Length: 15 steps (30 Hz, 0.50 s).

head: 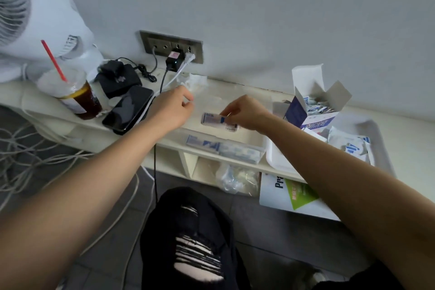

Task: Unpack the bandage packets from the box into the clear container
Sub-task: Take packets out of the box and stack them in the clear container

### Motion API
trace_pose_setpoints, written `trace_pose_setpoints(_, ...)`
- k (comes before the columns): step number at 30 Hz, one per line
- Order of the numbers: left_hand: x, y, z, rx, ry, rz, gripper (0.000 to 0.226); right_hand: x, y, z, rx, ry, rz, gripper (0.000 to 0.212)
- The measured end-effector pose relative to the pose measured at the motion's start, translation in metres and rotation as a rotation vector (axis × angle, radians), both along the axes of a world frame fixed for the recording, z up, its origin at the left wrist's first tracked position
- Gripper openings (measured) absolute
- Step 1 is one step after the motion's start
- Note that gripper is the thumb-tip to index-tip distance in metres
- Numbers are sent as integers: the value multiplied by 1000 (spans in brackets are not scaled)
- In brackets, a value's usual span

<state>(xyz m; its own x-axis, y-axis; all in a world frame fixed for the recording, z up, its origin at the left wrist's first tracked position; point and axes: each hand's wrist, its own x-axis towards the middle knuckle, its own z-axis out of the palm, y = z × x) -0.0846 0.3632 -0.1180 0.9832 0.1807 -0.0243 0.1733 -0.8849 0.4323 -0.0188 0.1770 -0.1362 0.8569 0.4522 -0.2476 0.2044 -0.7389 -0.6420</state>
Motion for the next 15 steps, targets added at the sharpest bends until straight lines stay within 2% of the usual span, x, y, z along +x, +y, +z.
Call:
trace_pose_setpoints(4,-4,8,-15,-30,57,42,28,3,20,-22,-54,104,-24,24)
trace_pose_setpoints(7,-3,9,-21,-66,30,63,27,4,33,-32,-75,141,-28,21)
trace_pose_setpoints(15,0,15,-27,-86,-5,59,23,7,46,-47,-119,67,1,22)
